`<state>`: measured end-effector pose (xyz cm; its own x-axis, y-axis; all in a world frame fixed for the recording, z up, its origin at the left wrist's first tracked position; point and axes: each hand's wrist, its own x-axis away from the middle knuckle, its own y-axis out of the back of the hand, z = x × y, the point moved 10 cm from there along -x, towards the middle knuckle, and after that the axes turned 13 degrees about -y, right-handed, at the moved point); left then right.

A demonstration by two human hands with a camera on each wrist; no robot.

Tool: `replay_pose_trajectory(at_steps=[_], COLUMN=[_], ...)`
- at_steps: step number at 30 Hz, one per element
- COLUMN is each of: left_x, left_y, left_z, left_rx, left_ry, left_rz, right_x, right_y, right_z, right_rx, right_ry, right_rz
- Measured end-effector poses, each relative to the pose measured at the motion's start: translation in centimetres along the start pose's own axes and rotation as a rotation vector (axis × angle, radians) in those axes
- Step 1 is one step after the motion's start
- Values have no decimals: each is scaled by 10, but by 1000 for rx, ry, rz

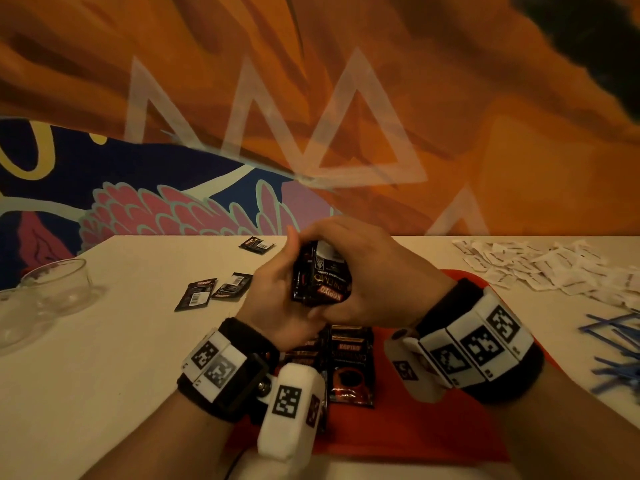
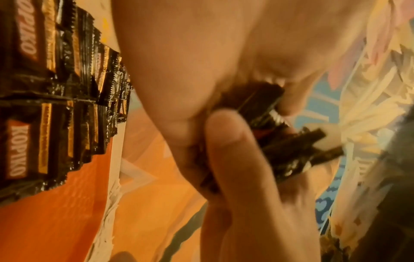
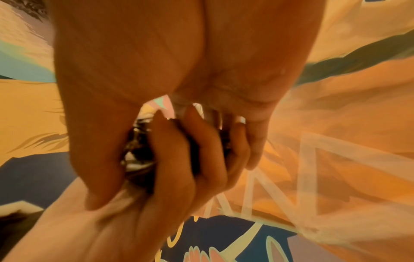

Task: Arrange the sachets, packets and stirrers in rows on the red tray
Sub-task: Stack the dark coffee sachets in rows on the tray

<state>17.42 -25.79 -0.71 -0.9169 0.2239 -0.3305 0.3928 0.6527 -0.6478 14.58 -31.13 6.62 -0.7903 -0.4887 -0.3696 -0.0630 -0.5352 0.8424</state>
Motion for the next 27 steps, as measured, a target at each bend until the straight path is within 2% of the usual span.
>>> replay_pose_trajectory(at_steps=[7,10,15,19,23,27], left_x=[3,2,3,2,2,-1], left_y=[-8,-5,-12,-15,-11,-10], left_z=[5,8,7,7,9,7], left_rx=[-11,-99,-123,-197,-139,-176], left_ry=[45,43,33,2,21,-21], left_rz=[60,71,149,156,117,123], right_x=[1,1,0,1,2,1], right_y=[-1,-2,5,-1,2,-4], right_z=[0,-1,1,-2,-2,-5], right_rx=[27,46,50,38,126,75], right_ry=[-27,-24,-20,-63,-70,-80], right_rz=[-13,-12,-81,-5,-65,-10])
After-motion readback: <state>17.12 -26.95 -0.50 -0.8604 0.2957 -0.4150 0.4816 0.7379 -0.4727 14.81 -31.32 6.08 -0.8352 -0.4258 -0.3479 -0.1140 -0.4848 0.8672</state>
